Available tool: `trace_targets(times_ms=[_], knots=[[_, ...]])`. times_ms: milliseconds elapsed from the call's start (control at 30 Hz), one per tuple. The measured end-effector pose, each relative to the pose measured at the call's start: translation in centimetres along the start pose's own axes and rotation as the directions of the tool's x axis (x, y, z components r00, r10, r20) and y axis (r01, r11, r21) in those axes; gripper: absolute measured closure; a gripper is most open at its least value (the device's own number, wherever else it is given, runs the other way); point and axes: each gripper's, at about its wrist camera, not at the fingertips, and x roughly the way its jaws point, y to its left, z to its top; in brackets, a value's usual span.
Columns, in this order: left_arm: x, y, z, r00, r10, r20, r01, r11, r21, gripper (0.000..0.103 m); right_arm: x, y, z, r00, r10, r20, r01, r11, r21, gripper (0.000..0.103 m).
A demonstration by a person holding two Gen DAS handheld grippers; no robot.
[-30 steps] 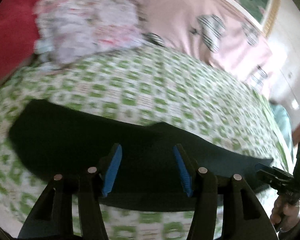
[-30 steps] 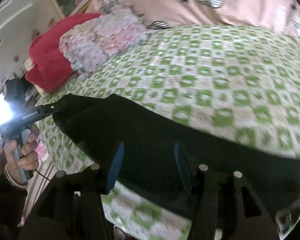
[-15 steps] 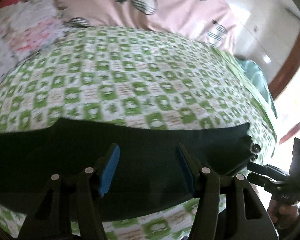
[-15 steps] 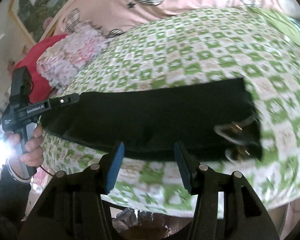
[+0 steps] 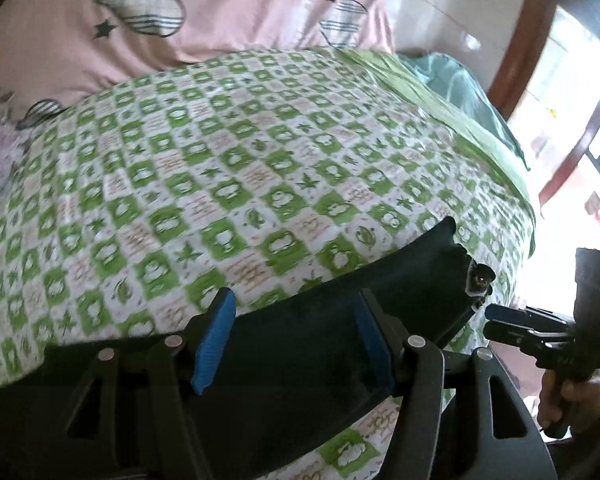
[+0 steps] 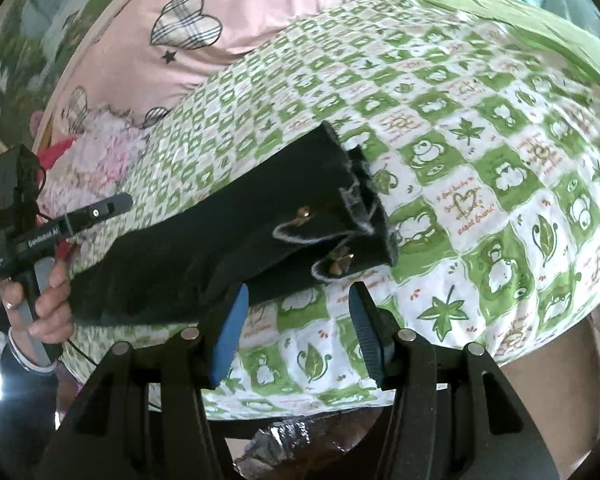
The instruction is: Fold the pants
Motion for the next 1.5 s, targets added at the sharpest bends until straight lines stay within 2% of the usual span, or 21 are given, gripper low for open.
trace_targets(times_ms=[167,433,467,500,533,600,733,867,900,1033,1133,1167,1200,1267,1300,1400,1500], knots=[[1.6,-1.2,1.2,0.999,-0.028,-0.037,0.030,0.998,0.055,0.040,1.4,-1.0,0.3,0.999,0.039,-0.024,-0.036,0.993,0.109,0.049],[4.8,-3.4,2.6,0.990,-0.068,-0.120,0.087,0.982,0.168,0.040,2.4,-2.4,1.4,0.993,0.106,0.060,-0.119,0.956,0.267,0.050],[5.2,-3.7,2.8,0.988,-0.078,-0.132,0.101,0.978,0.180,0.040,2.6,-2.6,1.4,0.992,0.105,0.068,-0.120,0.953,0.280,0.052],[5.8,-4.1,3.0,0.985,-0.091,-0.148,0.119,0.974,0.191,0.040,2.6,-2.7,1.4,0.992,0.100,0.074,-0.117,0.951,0.285,0.062],[6.4,-4.3,3.2,0.981,-0.102,-0.166,0.135,0.970,0.201,0.040,2.7,-2.8,1.4,0.992,0.093,0.082,-0.113,0.953,0.281,0.075],[7.8,-5.2,3.6,0.970,-0.125,-0.207,0.171,0.960,0.223,0.040,2.5,-3.3,1.3,0.991,0.101,0.089,-0.122,0.953,0.278,0.086],[10.0,-7.0,4.4,0.948,-0.156,-0.277,0.230,0.939,0.257,0.040,1.8,-4.9,1.0,0.985,0.147,0.092,-0.168,0.943,0.288,0.090],[12.1,-9.2,5.2,0.908,-0.212,-0.361,0.321,0.906,0.276,0.044,1.0,-5.9,0.6,0.980,0.168,0.104,-0.191,0.939,0.286,0.090],[12.8,-10.1,5.4,0.894,-0.228,-0.387,0.351,0.892,0.285,0.046,1.0,-6.0,0.5,0.979,0.173,0.105,-0.196,0.939,0.284,0.090],[14.8,-12.5,5.6,0.853,-0.254,-0.456,0.417,0.858,0.301,0.055,0.5,-5.8,0.4,0.977,0.178,0.113,-0.203,0.939,0.276,0.090],[16.2,-14.0,5.8,0.841,-0.249,-0.480,0.432,0.844,0.318,0.056,0.3,-6.0,0.2,0.977,0.179,0.112,-0.203,0.941,0.270,0.090],[16.5,-14.3,5.9,0.838,-0.256,-0.481,0.440,0.839,0.320,0.062,0.3,-6.0,0.1,0.977,0.180,0.111,-0.204,0.941,0.270,0.090],[16.5,-14.5,6.0,0.833,-0.278,-0.479,0.459,0.830,0.317,0.073,0.5,-5.9,0.3,0.977,0.181,0.112,-0.205,0.941,0.270,0.090],[16.7,-14.5,6.3,0.817,-0.316,-0.482,0.492,0.818,0.297,0.087,0.4,-5.9,0.2,0.976,0.185,0.118,-0.210,0.940,0.269,0.090],[16.6,-14.5,6.3,0.820,-0.323,-0.472,0.493,0.819,0.295,0.091,0.3,-5.7,0.2,0.975,0.184,0.122,-0.211,0.942,0.263,0.090],[15.7,-14.2,6.5,0.824,-0.351,-0.445,0.502,0.816,0.285,0.093,-0.5,-4.4,0.6,0.975,0.172,0.142,-0.198,0.960,0.199,0.090],[13.2,-12.9,7.1,0.828,-0.403,-0.389,0.520,0.812,0.265,0.093,-1.8,-2.5,1.5,0.964,0.199,0.176,-0.221,0.968,0.119,0.090]])
